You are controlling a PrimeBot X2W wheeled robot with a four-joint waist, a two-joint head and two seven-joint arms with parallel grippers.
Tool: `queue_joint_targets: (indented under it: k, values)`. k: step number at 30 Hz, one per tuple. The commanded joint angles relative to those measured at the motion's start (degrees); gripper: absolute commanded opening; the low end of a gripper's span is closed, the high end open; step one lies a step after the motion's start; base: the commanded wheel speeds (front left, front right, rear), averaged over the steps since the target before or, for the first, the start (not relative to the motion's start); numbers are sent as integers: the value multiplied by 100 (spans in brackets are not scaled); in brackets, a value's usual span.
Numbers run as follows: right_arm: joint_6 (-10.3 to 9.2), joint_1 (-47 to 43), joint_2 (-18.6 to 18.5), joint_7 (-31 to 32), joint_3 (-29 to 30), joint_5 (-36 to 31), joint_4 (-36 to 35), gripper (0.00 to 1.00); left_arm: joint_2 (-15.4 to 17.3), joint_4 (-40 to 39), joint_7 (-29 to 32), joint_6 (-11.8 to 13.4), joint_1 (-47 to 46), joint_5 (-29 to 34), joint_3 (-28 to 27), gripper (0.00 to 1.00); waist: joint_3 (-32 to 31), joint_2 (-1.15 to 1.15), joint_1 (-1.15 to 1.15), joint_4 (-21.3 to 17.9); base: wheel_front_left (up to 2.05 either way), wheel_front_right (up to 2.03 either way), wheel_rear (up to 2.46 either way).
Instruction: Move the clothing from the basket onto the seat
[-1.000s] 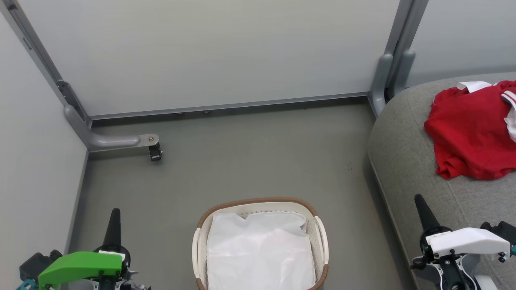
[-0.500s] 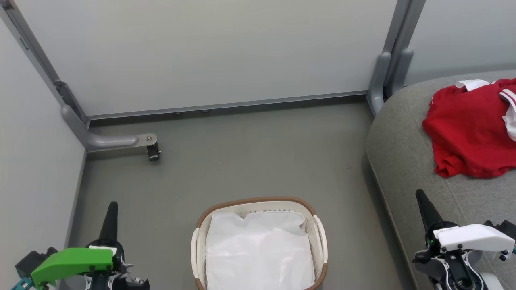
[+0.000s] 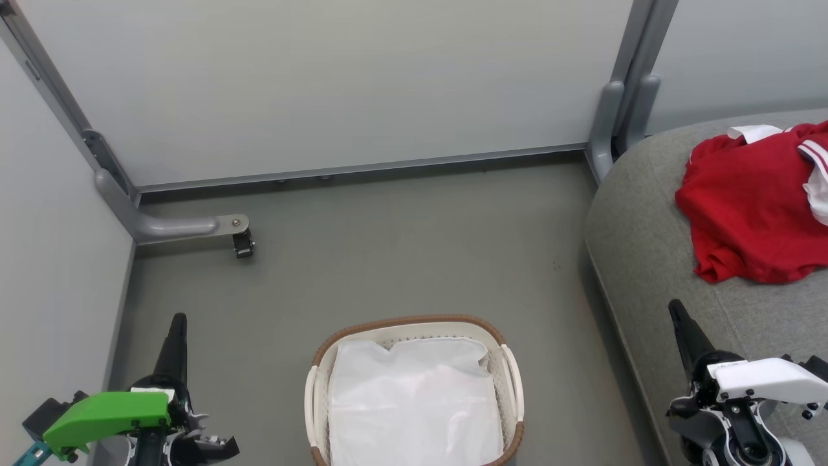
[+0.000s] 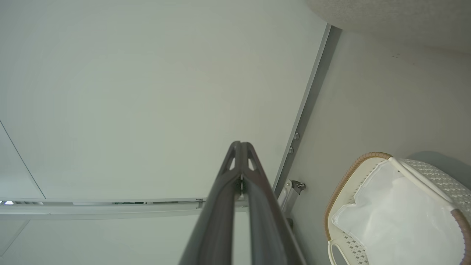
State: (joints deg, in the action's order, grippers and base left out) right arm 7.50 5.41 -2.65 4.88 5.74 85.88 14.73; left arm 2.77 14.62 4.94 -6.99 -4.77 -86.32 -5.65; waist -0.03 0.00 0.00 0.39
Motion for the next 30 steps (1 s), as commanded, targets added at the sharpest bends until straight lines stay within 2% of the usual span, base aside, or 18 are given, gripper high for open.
queue_joint_targets:
  k: [1,16,30]
  values:
    - [-1,92,-34,31,30,117,-48,0,19,-45,29,-30,-122,-108,-39,0,1,0,0,-3,0,0,0]
    - [-1,104,-38,186,93,684,-90,0,19,-69,184,-69,-192,-638,-108,0,20,0,0,-39,0,0,0]
    - [-1,100,-37,179,90,664,-86,0,19,-63,181,-65,-180,-619,-103,0,21,0,0,-39,0,0,0]
